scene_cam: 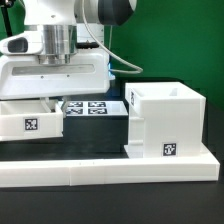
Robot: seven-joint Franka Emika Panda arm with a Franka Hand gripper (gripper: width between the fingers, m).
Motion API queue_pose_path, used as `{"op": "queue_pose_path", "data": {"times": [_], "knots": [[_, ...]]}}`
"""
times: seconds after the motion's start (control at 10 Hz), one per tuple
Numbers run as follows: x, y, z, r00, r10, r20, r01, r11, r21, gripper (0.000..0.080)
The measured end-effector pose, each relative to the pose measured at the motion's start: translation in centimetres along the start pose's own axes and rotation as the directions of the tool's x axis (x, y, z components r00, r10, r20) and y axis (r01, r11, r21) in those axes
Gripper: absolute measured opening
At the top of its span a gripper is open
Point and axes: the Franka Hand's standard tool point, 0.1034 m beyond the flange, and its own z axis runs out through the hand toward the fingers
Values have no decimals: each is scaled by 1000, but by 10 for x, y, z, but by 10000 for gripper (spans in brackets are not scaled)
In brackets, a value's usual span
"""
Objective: Assemble drawer
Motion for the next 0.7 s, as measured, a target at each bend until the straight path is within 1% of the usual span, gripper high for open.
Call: {"op": "queue_pose_path", "data": {"times": [0.1, 0.2, 0.3, 0.4, 0.6, 0.7], "knots": [[0, 0, 0, 998, -55, 2, 55, 998, -2, 42], [-1, 0, 1, 989, -150, 4, 150, 989, -7, 42], [-1, -3, 5, 961, -277, 9, 277, 961, -12, 42], [1, -5, 6, 933, -360, 13, 360, 933, -12, 42], [6, -10, 4, 876, -482, 16, 482, 876, -17, 42], [5, -8, 4, 864, -503, 19, 504, 864, -18, 42]]}}
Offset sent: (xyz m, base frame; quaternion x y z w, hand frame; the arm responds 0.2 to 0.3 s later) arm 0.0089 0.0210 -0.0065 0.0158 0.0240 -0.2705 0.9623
